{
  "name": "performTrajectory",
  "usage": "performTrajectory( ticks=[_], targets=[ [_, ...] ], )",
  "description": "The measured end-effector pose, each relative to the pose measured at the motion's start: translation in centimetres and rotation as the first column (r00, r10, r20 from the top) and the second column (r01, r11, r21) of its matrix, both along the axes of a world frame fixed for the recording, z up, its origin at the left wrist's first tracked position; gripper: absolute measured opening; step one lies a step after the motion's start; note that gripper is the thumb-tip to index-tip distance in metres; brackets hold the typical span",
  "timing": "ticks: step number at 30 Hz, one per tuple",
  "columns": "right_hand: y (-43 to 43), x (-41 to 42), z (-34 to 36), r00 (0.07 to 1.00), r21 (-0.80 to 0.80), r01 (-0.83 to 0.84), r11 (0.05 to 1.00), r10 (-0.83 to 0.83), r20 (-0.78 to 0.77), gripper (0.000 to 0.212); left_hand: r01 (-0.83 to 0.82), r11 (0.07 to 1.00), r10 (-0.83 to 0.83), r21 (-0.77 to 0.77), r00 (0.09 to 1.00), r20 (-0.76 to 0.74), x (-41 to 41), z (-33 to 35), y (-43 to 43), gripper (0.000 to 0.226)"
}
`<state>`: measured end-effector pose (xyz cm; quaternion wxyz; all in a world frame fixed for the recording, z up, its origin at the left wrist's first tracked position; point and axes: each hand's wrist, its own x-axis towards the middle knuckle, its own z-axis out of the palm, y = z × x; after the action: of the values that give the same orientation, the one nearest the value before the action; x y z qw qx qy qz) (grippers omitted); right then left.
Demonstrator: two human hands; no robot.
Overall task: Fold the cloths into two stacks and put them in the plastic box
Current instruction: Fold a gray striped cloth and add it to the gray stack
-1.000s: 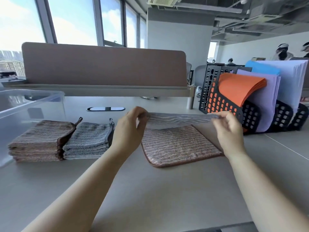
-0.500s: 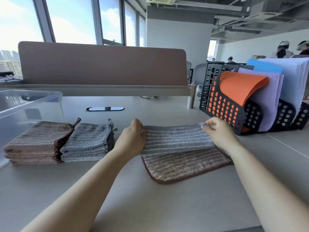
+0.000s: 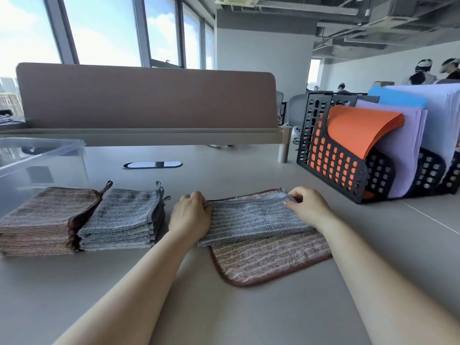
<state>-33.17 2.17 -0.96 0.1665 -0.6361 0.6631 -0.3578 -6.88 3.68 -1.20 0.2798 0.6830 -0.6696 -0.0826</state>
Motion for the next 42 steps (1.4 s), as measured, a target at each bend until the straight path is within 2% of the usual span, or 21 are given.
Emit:
performTrajectory(
  ticks=[2,5,8,10,12,17,19,21,24,26,29,33,36,38,40,42],
  targets=[
    [0.5,0.0,0.5,0.984,-0.059,-0.01,0.998,0.02,0.176,0.006,0.02,1.0,-0.019,0.007,0.996,-0.093,0.0,0.4,0.3,0.021],
    [1.2,-0.2,1.4,0.911,-0.099,-0.045,0.994,0.081,0.404,0.014,0.049,0.998,-0.053,-0.029,0.986,-0.16,0.3,0.9,0.5,0.022],
    [2.0,-0.7,1.9,0.818,-0.114,-0.125,0.986,0.167,0.55,0.02,0.087,0.994,-0.102,-0.061,0.949,-0.297,0.6,1.5,1.1,0.014],
    [2.6,-0.9,2.2,0.771,-0.139,-0.149,0.979,0.203,0.604,0.02,0.098,0.992,-0.121,-0.081,0.918,-0.379,0.8,1.9,1.7,0.008],
    [3.1,-1.0,2.5,0.729,-0.18,-0.159,0.971,0.238,0.642,0.019,0.11,0.991,-0.133,-0.082,0.913,-0.385,0.9,2.1,2.1,0.008],
    [3.7,-1.1,3.0,0.594,-0.297,-0.276,0.914,0.405,0.695,0.018,0.226,0.968,-0.244,-0.113,0.952,-0.184,1.0,1.6,2.0,0.016],
    [3.8,-1.2,3.1,0.548,-0.338,-0.313,0.887,0.46,0.699,0.031,0.267,0.96,-0.277,-0.08,0.948,-0.157,0.9,1.5,1.9,0.019],
    [3.7,-1.4,3.1,0.522,-0.37,-0.317,0.873,0.486,0.7,0.04,0.291,0.956,-0.287,-0.016,0.93,-0.229,0.7,1.4,2.1,0.027],
    [3.5,-1.7,3.1,0.519,-0.387,-0.303,0.871,0.491,0.7,0.044,0.295,0.955,-0.283,-0.004,0.91,-0.303,0.6,1.3,2.2,0.022],
    [3.4,-1.8,3.0,0.539,-0.381,-0.263,0.886,0.463,0.704,0.049,0.261,0.962,-0.272,-0.079,0.909,-0.315,0.6,1.5,2.3,0.022],
    [3.4,-1.9,3.1,0.59,-0.366,-0.159,0.917,0.386,0.709,0.054,0.219,0.956,-0.284,-0.192,0.849,-0.445,0.7,2.1,2.5,0.022],
    [3.8,-1.7,3.6,0.577,-0.336,-0.097,0.937,0.328,0.748,0.022,0.187,0.945,-0.32,-0.267,0.696,-0.643,0.7,2.9,2.8,0.025],
    [3.8,-1.5,3.7,0.579,-0.324,-0.05,0.945,0.292,0.761,0.016,0.209,0.946,-0.323,-0.249,0.529,-0.785,0.7,3.3,3.0,0.023],
    [3.7,-1.6,3.7,0.588,-0.326,-0.029,0.945,0.28,0.759,0.015,0.209,0.947,-0.314,-0.243,0.454,-0.834,0.7,3.3,2.9,0.02],
    [3.6,-1.7,3.6,0.603,-0.344,-0.021,0.939,0.286,0.745,0.012,0.171,0.95,-0.311,-0.262,0.441,-0.842,0.7,3.3,2.8,0.016],
    [3.4,-1.7,3.5,0.627,-0.358,-0.013,0.934,0.287,0.724,0.009,0.125,0.952,-0.305,-0.279,0.469,-0.829,0.6,3.3,2.8,0.014]
  ],
)
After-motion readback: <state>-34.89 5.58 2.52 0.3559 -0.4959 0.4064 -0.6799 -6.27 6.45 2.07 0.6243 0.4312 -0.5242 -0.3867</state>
